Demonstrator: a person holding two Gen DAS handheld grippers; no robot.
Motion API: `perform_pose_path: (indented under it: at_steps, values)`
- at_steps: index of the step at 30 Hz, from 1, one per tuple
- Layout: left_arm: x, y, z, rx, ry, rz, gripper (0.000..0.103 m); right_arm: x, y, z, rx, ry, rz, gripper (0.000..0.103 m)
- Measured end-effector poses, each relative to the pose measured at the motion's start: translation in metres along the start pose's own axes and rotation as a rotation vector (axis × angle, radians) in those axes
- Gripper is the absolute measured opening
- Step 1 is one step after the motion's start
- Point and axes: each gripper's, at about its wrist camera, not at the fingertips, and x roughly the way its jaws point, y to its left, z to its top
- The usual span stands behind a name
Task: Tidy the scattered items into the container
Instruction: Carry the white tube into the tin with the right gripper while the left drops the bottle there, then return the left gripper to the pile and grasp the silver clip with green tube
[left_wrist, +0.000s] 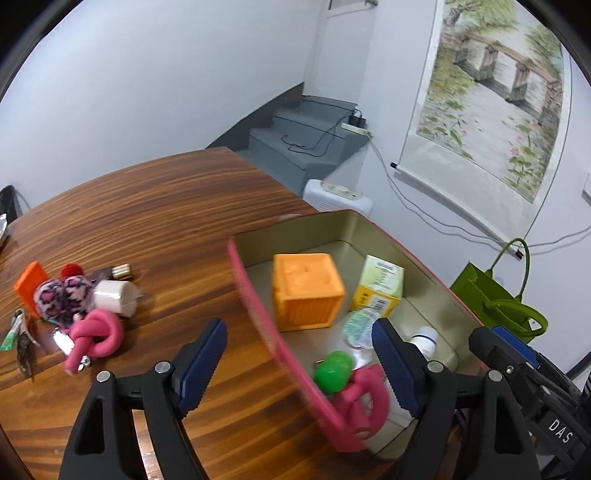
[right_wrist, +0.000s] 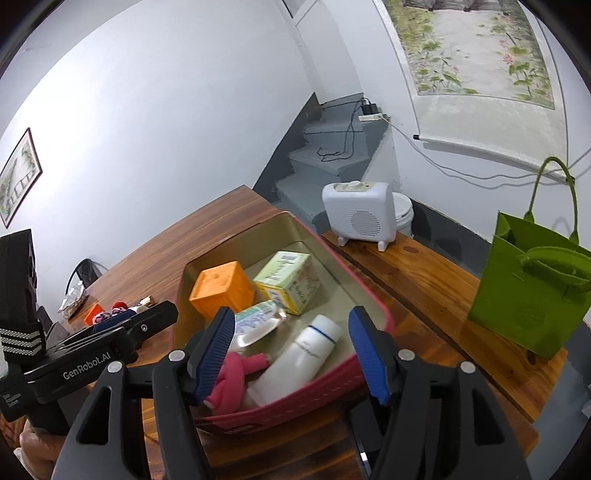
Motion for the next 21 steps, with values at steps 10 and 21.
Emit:
perform_pose_path:
  at_steps: [10,21]
  values:
    - [-0.02,0.069,-0.016,-0.116,0.004,0.077,0.082,0.006,0.053,-0.004,-0.079,0.006,0.059,0.074]
    - [-0.063,0.192,-0.04,-0.305,-0.032,0.217,0.082,0.02,0.122,-0.019,-0.171,0.027,0.136,0.079]
